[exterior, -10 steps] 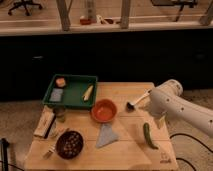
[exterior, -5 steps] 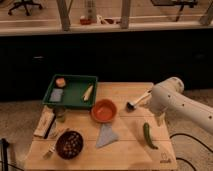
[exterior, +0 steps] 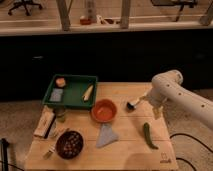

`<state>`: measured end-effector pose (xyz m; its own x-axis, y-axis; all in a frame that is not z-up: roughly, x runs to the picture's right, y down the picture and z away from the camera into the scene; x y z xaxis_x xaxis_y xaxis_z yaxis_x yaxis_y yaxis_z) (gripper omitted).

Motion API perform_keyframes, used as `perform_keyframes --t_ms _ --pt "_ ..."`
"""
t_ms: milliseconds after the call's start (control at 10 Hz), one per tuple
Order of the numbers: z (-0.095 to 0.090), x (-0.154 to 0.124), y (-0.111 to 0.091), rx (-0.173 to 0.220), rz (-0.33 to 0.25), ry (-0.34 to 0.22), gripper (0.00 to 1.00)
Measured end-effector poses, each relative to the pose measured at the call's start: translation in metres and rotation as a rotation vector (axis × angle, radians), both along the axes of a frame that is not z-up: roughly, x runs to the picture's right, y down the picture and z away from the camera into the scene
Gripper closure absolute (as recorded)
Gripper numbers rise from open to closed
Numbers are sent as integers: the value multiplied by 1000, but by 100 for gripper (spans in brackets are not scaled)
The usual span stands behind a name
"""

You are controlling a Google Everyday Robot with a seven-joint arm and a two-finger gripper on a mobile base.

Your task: Wipe red bowl with brush

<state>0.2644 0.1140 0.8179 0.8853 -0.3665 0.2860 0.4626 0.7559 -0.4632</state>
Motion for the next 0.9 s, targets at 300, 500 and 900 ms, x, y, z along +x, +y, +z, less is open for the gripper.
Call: perform_keyframes --t_ms 300,500,900 --pt "18 1 -7 34 41 48 20" --pt "36 -1 -15 57 46 69 20" --pt "69 -3 -22 56 15 103 20"
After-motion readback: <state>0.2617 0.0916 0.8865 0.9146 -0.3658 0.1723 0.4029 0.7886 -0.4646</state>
